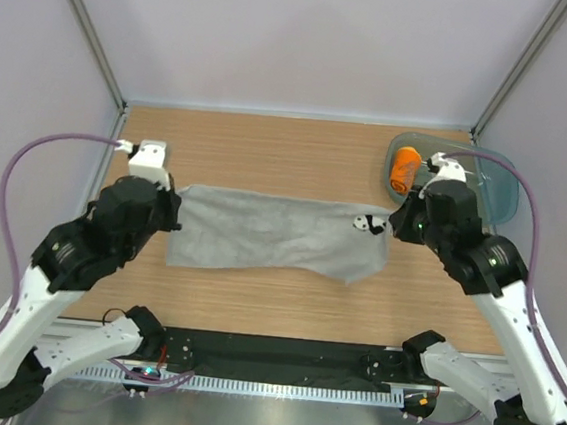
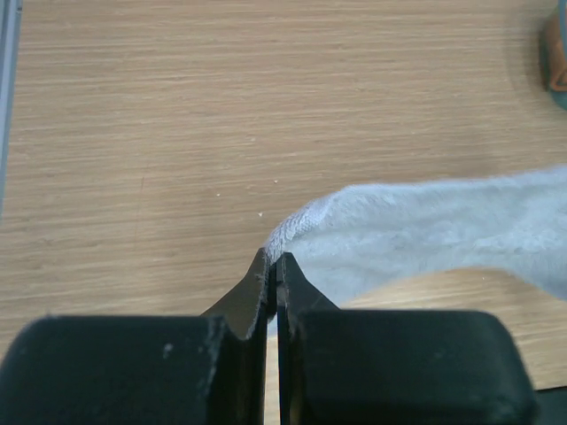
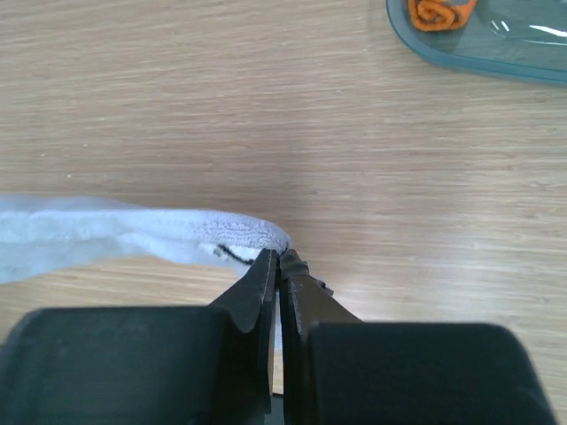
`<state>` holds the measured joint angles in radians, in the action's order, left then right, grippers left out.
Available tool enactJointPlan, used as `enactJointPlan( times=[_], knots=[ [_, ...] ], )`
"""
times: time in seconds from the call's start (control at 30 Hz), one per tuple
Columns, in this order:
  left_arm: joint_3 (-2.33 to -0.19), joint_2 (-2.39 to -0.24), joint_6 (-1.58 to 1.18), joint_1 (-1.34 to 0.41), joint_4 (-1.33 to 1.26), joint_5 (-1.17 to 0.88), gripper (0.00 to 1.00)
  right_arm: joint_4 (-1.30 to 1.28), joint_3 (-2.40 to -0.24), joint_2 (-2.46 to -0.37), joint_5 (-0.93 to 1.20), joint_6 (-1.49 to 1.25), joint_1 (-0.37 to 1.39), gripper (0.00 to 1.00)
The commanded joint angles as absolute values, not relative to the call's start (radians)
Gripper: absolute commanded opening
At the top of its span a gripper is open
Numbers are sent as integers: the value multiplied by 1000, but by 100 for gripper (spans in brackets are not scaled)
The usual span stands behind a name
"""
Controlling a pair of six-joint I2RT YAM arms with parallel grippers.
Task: Roll the towels
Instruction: Flatten the towel
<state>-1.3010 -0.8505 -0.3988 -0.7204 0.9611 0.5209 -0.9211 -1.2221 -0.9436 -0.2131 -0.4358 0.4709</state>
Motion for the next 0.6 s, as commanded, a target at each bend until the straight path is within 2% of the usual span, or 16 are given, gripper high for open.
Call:
enactJointPlan(
  times=[0.0, 0.17, 0.27, 0.43, 0.57],
  knots=[
    [-1243, -758, -362, -722, 977, 495, 0, -1012, -1261, -833, -219, -411, 471, 1],
    [-1178, -560, -377, -721, 962, 473, 0, -1052, -1244, -721, -238, -416, 471, 1],
    [-1177, -488, -362, -723, 969, 393, 1, -1080, -1264, -683, -209, -422, 471, 1],
    [-1180, -436, -348, -723, 991, 275, 0, -1094, -1296, -620, -39, -420, 471, 1],
    [-1134, -451, -373, -721, 1006, 287, 1, -1088, -1287, -588, -32, -423, 471, 1]
  ],
)
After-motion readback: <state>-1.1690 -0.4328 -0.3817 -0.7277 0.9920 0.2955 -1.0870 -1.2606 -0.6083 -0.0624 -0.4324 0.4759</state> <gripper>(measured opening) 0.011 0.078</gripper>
